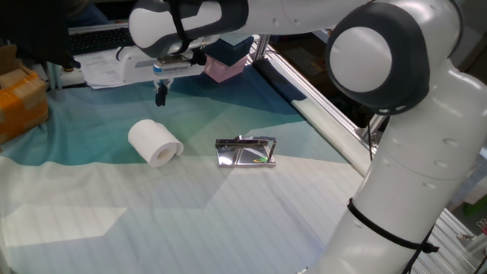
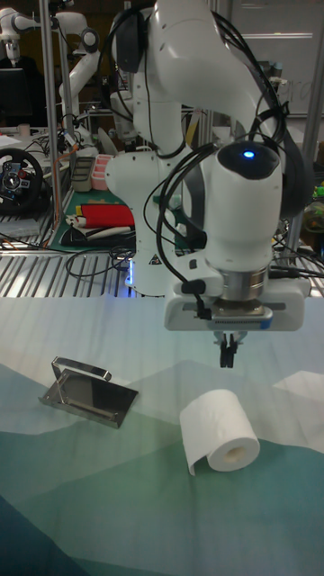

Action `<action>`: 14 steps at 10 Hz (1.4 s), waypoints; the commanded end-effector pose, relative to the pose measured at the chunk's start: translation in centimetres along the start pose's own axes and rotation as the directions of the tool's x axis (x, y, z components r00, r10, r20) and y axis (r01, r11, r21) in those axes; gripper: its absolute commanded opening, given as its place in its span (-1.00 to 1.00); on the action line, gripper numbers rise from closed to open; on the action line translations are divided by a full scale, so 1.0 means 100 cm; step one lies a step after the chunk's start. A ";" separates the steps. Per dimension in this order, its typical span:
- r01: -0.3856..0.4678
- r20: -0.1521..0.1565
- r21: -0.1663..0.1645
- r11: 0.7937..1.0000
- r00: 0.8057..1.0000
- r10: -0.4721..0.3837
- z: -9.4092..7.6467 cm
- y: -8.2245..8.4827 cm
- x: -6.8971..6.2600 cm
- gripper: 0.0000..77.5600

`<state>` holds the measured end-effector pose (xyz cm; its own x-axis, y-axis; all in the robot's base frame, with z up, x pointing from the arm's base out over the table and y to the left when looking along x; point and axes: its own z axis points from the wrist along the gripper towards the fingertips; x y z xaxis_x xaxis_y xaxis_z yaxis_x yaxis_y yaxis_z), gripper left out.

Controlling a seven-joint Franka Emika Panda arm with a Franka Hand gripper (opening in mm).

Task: Put the toilet paper on its holder

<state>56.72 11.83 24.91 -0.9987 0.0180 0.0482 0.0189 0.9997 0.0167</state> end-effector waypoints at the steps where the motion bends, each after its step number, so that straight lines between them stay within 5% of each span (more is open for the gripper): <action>1: -0.001 0.008 0.009 1.000 1.000 0.001 0.010 0.005 -0.005 -1.00; 9: 0.012 0.025 0.016 1.000 1.000 -0.012 0.062 0.018 -0.009 -1.00; 14: 0.024 0.044 0.009 1.000 0.999 -0.024 0.087 0.010 -0.004 -1.00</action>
<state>56.90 13.45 16.74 -0.9999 0.0030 0.0166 0.0031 1.0000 0.0045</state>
